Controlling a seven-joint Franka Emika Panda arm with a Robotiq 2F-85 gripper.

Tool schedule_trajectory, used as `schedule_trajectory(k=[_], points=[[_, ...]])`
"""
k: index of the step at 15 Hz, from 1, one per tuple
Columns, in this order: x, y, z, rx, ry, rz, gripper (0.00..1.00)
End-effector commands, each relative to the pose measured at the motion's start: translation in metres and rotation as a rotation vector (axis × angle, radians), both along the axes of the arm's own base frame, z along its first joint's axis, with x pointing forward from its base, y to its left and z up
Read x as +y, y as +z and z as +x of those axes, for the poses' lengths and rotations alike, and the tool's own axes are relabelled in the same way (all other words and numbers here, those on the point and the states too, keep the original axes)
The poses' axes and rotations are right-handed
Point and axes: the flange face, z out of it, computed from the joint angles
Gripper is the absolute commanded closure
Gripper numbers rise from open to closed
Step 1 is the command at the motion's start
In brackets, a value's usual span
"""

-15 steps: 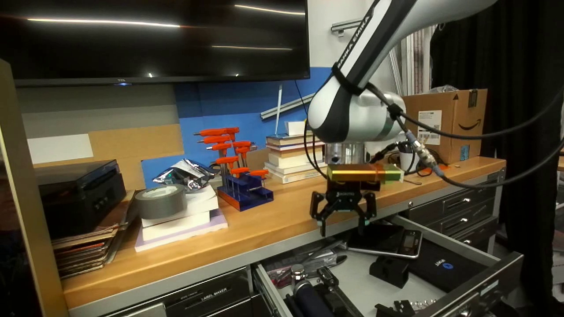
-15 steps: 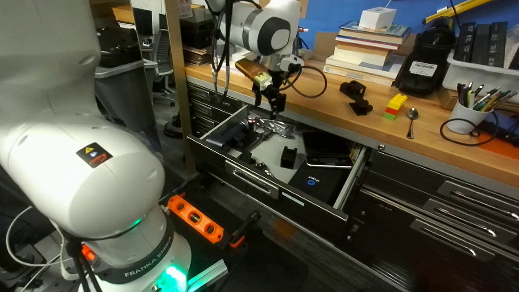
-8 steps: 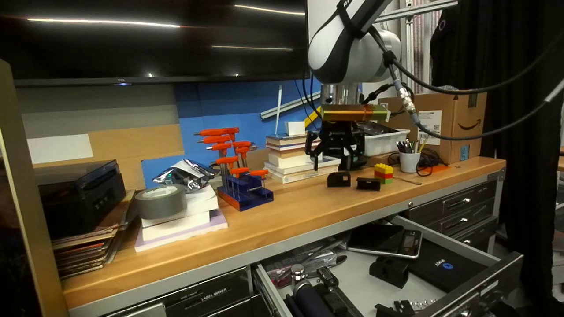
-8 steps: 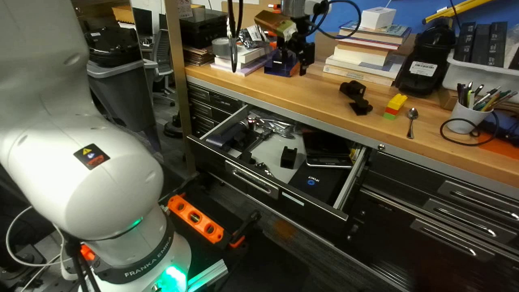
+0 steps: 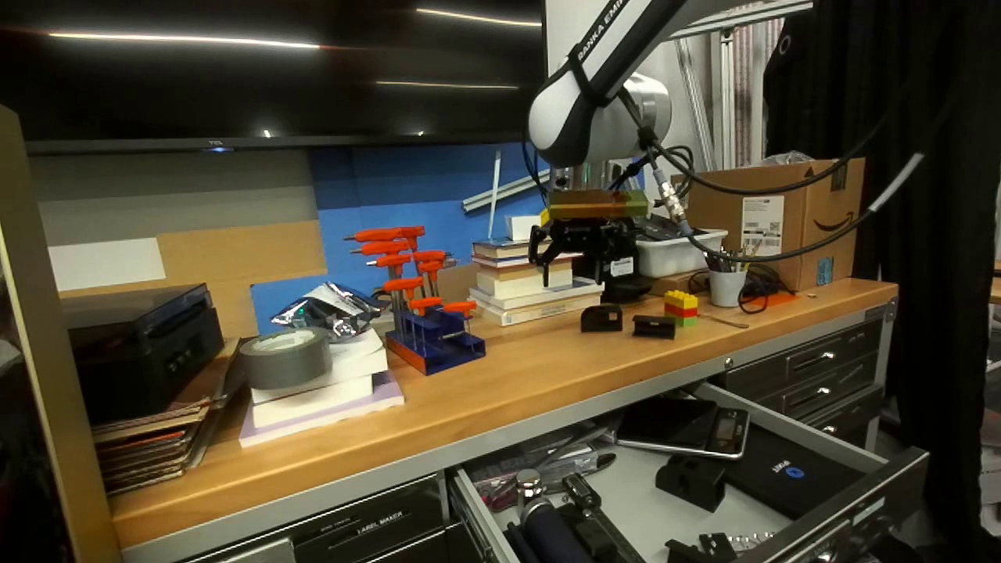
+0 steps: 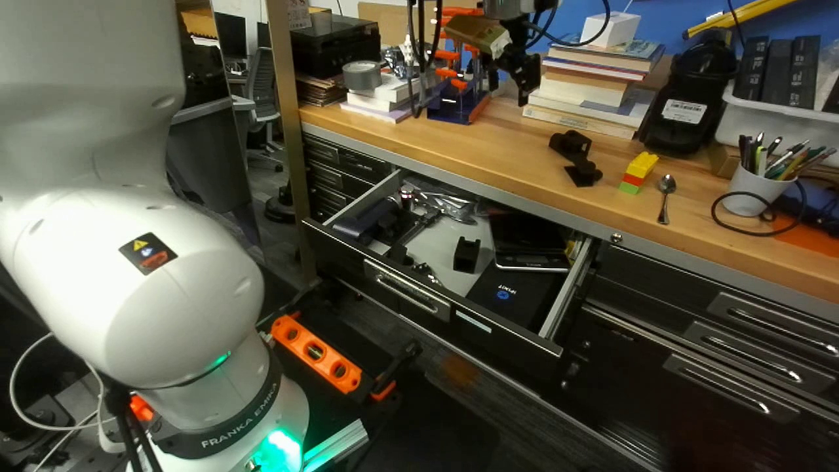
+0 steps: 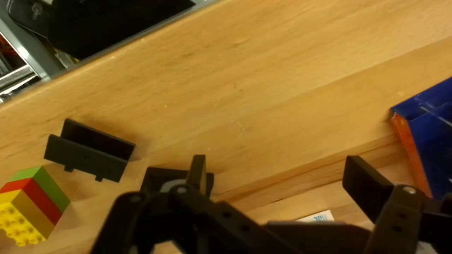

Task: Put the black objects inside the open drawer and close the drawer

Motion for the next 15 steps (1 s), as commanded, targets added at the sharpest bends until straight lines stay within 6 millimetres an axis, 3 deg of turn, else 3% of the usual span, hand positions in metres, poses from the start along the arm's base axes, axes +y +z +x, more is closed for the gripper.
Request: schedule_trajectory(k=[1, 8, 15], points=[[-0.017, -0.015, 0.044, -0.032, -0.038, -0.042, 0.00], [-0.073, -0.039, 0.093, -0.061, -0.123, -0.140, 0.00], [-0.105, -0.066, 0.112, -0.043, -0.180, -0.167, 0.00]])
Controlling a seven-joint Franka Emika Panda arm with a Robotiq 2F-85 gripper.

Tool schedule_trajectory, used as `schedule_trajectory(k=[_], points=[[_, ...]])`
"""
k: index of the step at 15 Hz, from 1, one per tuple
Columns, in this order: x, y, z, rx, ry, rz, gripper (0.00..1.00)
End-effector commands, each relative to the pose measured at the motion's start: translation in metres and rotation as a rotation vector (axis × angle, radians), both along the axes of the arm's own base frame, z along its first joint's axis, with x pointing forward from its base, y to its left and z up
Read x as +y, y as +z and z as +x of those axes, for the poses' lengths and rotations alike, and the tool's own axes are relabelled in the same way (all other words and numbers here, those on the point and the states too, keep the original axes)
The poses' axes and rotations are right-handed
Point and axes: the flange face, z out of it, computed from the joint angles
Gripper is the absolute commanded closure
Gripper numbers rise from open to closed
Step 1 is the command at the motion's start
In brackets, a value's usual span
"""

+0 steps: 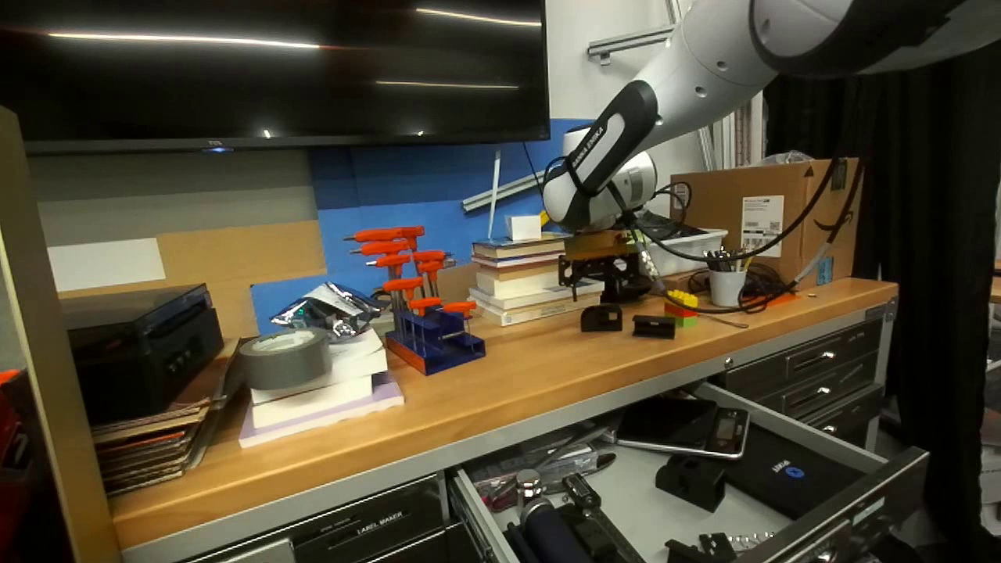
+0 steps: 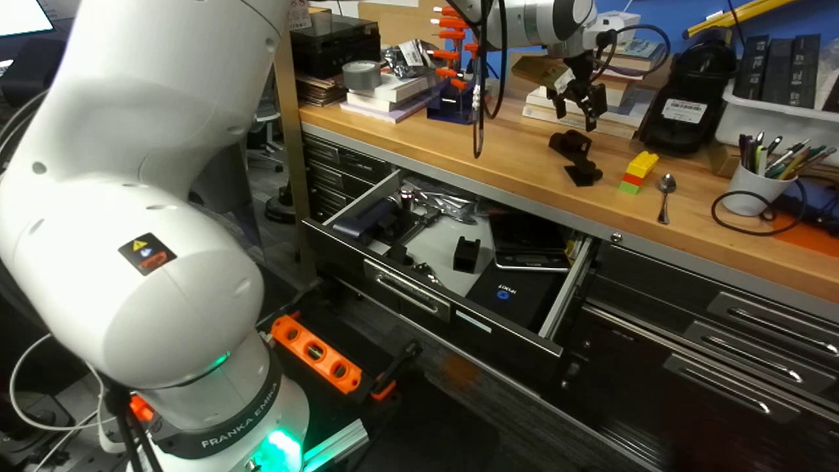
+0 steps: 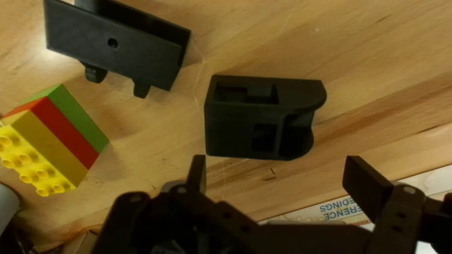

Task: Put the black objects inside the open drawer and close the drawer

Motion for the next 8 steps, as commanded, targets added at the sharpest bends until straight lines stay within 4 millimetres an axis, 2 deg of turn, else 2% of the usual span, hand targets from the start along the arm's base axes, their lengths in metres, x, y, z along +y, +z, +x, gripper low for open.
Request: schedule_trajectory(k=[1, 5, 8], points=[[-0.013, -0.004, 0.014, 0.002, -0.034, -0.021, 0.00], [-0.028, -0.012, 0.013, 0.037, -0.055, -0.026, 0.00], [-0.032, -0.012, 0.012, 0.064, -0.061, -0.020, 0.00]])
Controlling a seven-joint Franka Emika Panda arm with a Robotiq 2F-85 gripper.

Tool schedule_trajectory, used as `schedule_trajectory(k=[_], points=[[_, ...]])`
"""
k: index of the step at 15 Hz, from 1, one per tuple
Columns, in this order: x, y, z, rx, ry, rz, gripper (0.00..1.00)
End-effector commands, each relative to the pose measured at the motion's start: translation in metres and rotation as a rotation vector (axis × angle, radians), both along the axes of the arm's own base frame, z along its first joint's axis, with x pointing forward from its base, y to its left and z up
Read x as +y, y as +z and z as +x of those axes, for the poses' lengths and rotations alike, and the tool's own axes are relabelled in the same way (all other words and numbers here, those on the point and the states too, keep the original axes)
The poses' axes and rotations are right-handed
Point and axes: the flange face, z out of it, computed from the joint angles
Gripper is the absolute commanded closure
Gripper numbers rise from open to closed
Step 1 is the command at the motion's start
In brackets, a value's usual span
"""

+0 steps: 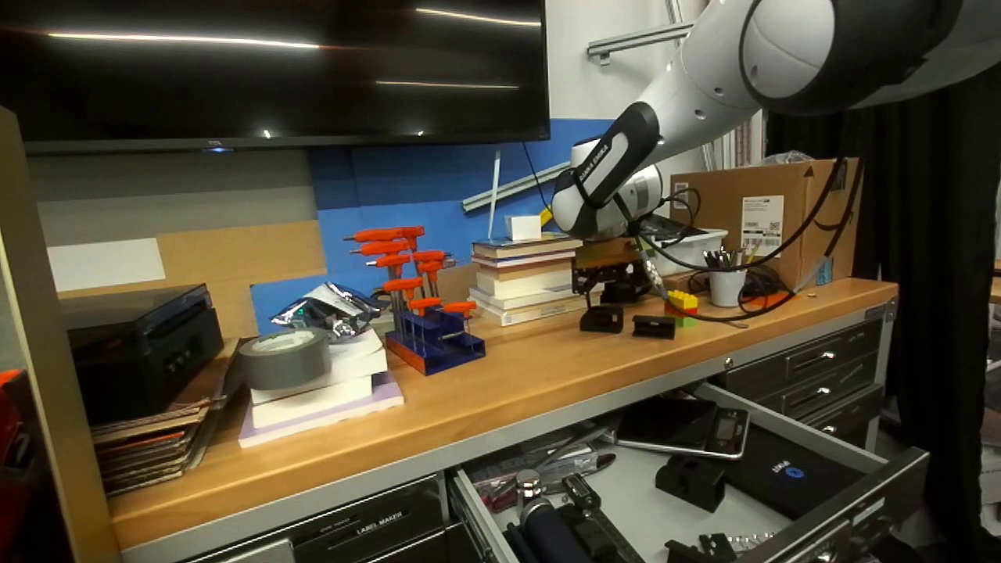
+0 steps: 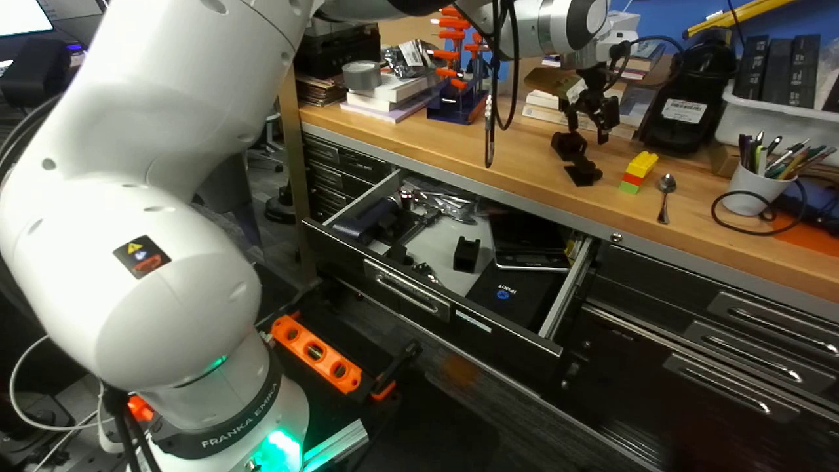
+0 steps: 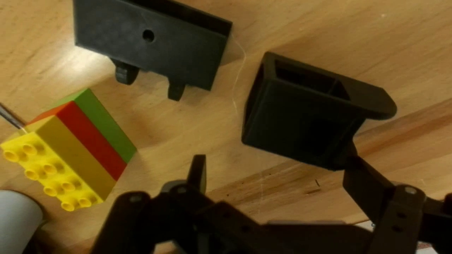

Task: Put the black objects inside the open drawer and close the drawer

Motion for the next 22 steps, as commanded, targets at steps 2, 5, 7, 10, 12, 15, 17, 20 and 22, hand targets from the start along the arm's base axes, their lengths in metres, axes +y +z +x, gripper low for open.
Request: schedule_trajectory(k=[2, 5, 7, 10, 12, 15, 17, 20, 22], points=[[-0.007, 0.001, 0.006, 0.033, -0.016, 0.006, 0.00], [-0.008, -0.004, 0.002, 0.077, -0.032, 0.039, 0.00], [-0.007, -0.007, -0.001, 0.112, -0.039, 0.071, 0.00], [-0.003, -0.007, -0.005, 0.150, -0.046, 0.097, 0.00], [0.002, -0.005, -0.007, 0.170, -0.048, 0.106, 0.00], [0.007, -0.006, -0.011, 0.212, -0.041, 0.132, 0.00], [0.010, -0.008, -0.013, 0.237, -0.038, 0.139, 0.00], [0.012, -0.012, -0.013, 0.253, -0.033, 0.146, 0.00], [0.013, -0.014, -0.012, 0.261, -0.031, 0.147, 0.00]])
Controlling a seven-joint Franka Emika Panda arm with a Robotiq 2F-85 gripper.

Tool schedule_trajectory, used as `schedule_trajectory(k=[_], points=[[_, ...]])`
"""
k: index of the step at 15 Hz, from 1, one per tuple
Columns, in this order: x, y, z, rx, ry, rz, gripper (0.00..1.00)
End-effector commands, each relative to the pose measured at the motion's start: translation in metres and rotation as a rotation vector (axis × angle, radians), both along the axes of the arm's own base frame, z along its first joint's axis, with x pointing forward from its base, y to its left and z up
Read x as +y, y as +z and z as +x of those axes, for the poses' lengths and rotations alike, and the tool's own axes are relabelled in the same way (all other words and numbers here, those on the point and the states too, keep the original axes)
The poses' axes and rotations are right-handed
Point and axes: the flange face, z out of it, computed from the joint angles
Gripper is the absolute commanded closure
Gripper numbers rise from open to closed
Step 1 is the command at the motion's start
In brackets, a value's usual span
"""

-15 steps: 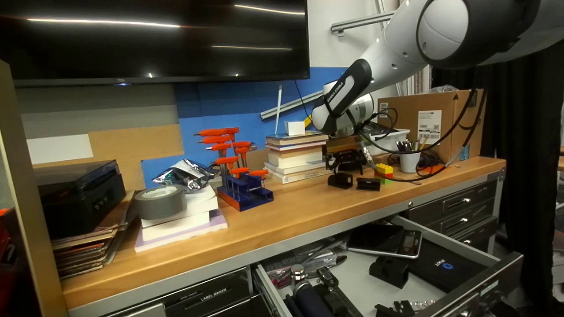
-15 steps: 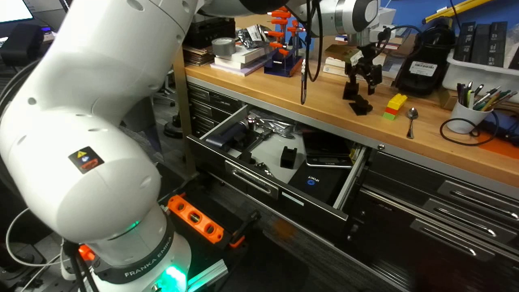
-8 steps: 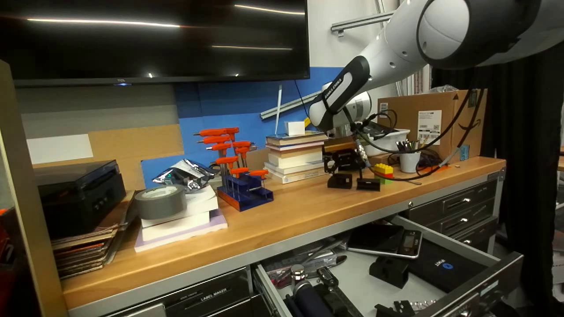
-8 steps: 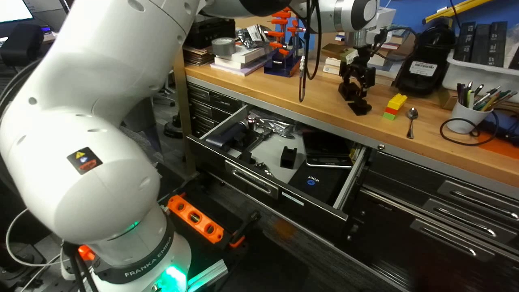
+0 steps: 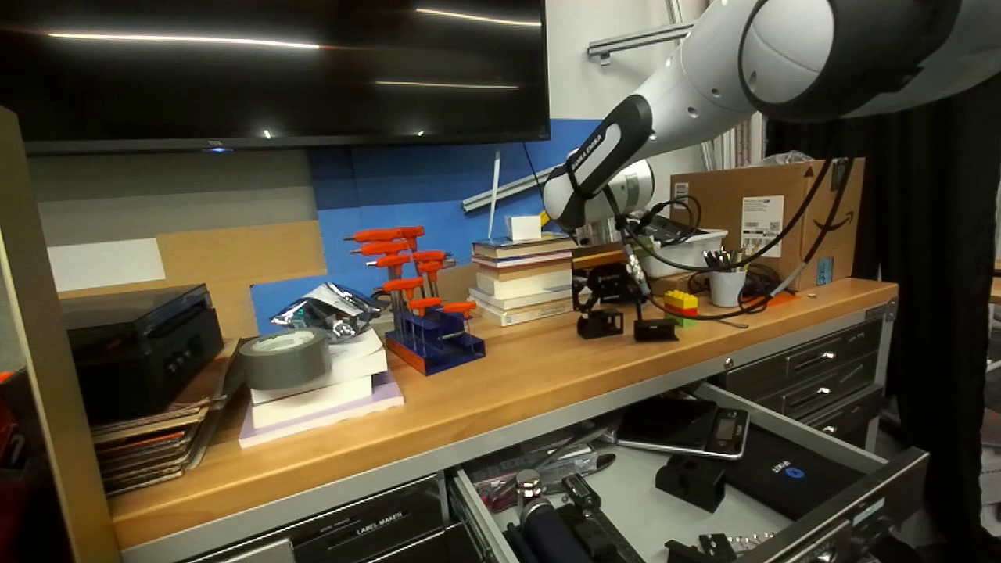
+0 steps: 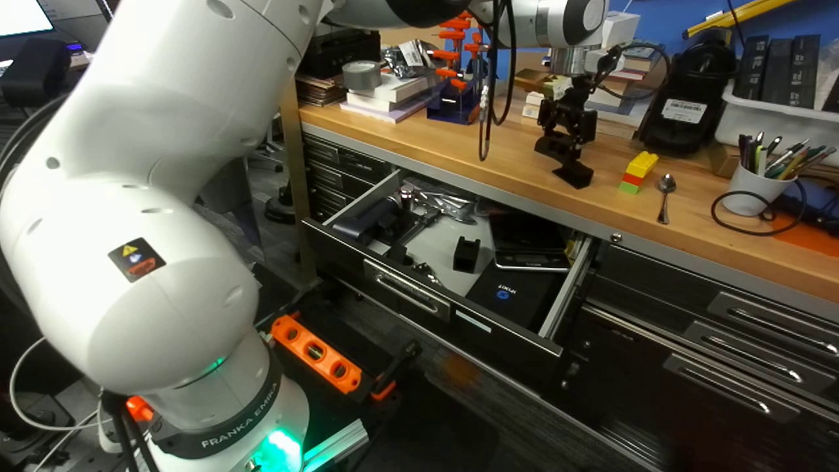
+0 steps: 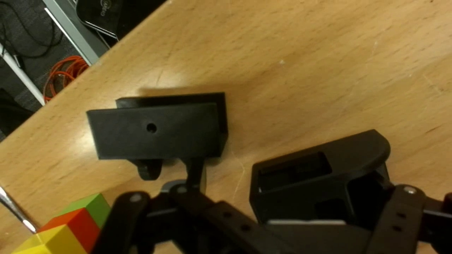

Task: Put the black objects inside the open drawer and close the drawer

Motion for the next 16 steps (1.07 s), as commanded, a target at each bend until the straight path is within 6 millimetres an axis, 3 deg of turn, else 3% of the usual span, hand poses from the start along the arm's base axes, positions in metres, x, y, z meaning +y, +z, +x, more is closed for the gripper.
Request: schedule_trajectory(k=[1, 12, 13, 14, 16], points=[[0.000, 0.004, 0.005, 0.006, 0.017, 0.029, 0.00], [0.016, -0.001, 0.025, -0.043, 0.197, 0.063, 0.00], [0.017, -0.001, 0.026, -0.044, 0.210, 0.066, 0.25], [0.017, -0.001, 0.027, -0.045, 0.223, 0.066, 0.27], [0.017, 0.001, 0.028, -0.048, 0.241, 0.067, 0.44]])
